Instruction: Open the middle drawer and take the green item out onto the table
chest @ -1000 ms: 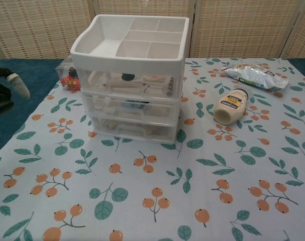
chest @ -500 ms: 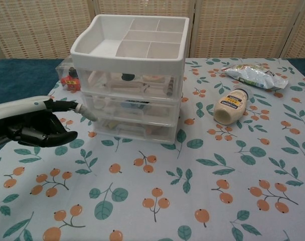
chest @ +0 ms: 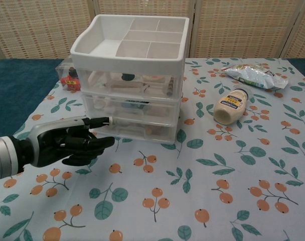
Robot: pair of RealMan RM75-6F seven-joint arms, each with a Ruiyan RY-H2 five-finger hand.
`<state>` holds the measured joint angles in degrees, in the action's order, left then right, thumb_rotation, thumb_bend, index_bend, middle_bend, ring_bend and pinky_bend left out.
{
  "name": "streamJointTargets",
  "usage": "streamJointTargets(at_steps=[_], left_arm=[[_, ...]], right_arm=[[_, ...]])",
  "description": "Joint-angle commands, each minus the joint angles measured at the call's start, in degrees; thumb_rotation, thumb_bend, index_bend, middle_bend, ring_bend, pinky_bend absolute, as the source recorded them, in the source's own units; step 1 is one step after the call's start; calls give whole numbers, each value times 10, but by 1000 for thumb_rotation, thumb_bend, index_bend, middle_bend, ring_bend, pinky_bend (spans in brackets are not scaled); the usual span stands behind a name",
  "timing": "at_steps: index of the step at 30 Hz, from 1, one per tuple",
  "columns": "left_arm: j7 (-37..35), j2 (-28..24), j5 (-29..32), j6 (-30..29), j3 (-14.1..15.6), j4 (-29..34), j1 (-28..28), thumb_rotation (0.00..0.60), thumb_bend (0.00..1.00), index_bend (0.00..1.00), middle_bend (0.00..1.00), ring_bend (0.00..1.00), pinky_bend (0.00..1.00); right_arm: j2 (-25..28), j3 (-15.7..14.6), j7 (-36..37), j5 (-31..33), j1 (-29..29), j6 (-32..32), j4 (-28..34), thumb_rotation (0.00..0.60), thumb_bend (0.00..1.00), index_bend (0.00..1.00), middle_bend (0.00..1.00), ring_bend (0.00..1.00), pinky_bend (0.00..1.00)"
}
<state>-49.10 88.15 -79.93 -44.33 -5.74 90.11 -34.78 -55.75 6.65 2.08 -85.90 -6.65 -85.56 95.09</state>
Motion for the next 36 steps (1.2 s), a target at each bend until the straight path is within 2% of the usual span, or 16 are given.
streamJointTargets(at_steps=[1,8,16,36], left_arm=[[-29,20,19,2,-9,-14,0,600,375,124,943,929,1000],[-92,32,4,5,-14,-29,-2,600,375,125,942,929,1000],[-130,45,-10,-1,-15,-47,-7,600,375,124,942,929,1000],[-168,68,-6,5,-21,-74,-25,600,375,130,942,929,1000]], right_arm=[[0,1,0,2,1,-1,0,600,379,246,314,212,267],[1,0,-2,3,4,-4,2,600,379,246,314,212,266],[2,-1,-2,6,5,-3,2,600,379,246,314,212,267],[3,0,-4,12,4,2,3,600,379,246,314,212,267]])
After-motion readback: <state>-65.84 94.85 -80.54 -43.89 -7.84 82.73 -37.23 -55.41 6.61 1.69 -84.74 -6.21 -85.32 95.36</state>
